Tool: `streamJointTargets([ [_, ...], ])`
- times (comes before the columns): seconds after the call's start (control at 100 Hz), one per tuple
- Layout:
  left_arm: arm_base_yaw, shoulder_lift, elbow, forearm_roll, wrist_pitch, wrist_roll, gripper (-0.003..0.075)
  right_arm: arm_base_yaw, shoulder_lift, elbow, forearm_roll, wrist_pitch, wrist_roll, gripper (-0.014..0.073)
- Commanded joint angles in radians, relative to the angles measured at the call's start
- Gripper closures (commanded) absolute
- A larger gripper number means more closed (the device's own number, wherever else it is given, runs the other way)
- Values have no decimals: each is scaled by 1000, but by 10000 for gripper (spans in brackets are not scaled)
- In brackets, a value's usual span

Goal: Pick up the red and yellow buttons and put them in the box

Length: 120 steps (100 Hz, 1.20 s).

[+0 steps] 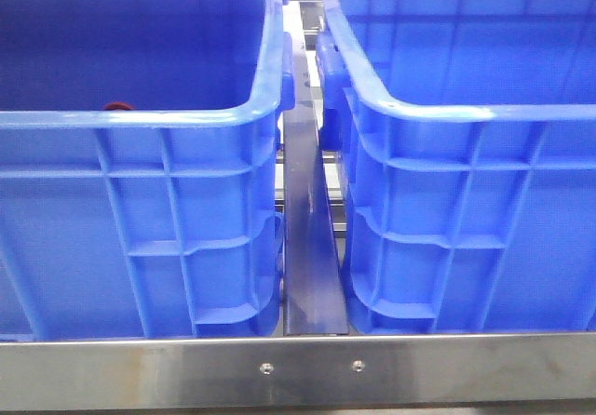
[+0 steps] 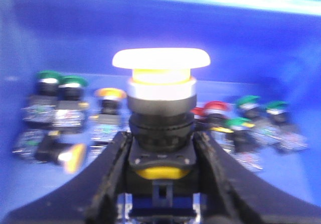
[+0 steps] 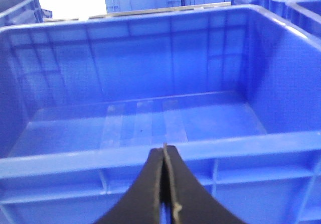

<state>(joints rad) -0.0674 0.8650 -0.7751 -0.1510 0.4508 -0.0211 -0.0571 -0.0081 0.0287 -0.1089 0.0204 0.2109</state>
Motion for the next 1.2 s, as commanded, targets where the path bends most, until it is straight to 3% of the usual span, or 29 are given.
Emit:
streamJointTargets([
  [0.0,-50,-16,-27,-23,-67,-2,619,-3,-22,4,-16,-100,-7,687],
  [0.25,-290,-14,-27,-23,-77,-2,619,-3,-22,-9,-16,-85,-6,687],
  [0.56,-616,0,-27,-29,-170,-2,625,-3,15,-162,-16,153,-6,687],
  [0.71,-734,52,-27,-29,-215,-2,625,-3,72,-221,-16,183,-6,687],
  [0.95,-795,127,-27,-29,-219,-2,625,-3,177,-293,-9,235,-6,687],
  [1.19,-798,134,-27,-29,-228,-2,625,-1,356,-459,63,431,-6,665],
])
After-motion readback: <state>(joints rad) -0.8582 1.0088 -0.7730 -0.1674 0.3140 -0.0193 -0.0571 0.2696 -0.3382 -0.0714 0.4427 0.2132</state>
